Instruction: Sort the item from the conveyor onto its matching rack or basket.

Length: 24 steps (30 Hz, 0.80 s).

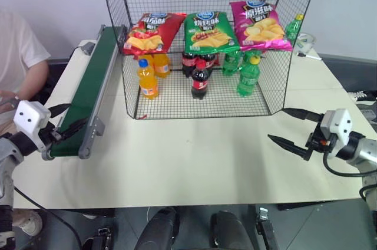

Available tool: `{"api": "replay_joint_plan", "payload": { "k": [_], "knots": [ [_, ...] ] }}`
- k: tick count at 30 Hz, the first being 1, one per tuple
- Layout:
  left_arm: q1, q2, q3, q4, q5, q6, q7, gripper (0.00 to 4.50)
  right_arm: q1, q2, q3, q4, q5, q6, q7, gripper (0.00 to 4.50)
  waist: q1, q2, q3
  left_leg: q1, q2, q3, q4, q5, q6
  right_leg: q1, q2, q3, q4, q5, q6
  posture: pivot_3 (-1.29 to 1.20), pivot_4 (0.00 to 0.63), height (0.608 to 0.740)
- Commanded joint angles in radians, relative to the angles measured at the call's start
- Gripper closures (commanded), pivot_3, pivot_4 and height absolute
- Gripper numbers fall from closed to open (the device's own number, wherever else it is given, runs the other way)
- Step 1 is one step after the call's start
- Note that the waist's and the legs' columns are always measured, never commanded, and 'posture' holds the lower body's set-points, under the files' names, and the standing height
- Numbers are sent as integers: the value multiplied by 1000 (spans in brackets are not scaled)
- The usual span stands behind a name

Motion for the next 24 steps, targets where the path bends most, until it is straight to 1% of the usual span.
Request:
{"api": "replay_joint_plan", "payload": {
  "k": [1, 21, 24],
  "knots": [
    [-1, 10, 8, -6, 1, -22, 0, 1185, -21, -1, -5, -6, 6, -20, 5, 0, 0, 0, 0, 0, 0, 0, 0, 0, 0, 0, 0, 0, 0, 0, 0, 0, 150, 740],
    [-9, 1, 16, 23, 12, -55, 26, 1185, -50, 8, 27, -12, -9, -20, -8, 0, 0, 0, 0, 0, 0, 0, 0, 0, 0, 0, 0, 0, 0, 0, 0, 0, 150, 740],
    [14, -8, 21, 8, 6, -58, 29, 1185, -56, 6, 30, -10, -10, -19, -5, 0, 0, 0, 0, 0, 0, 0, 0, 0, 0, 0, 0, 0, 0, 0, 0, 0, 150, 740]
  ]
}}
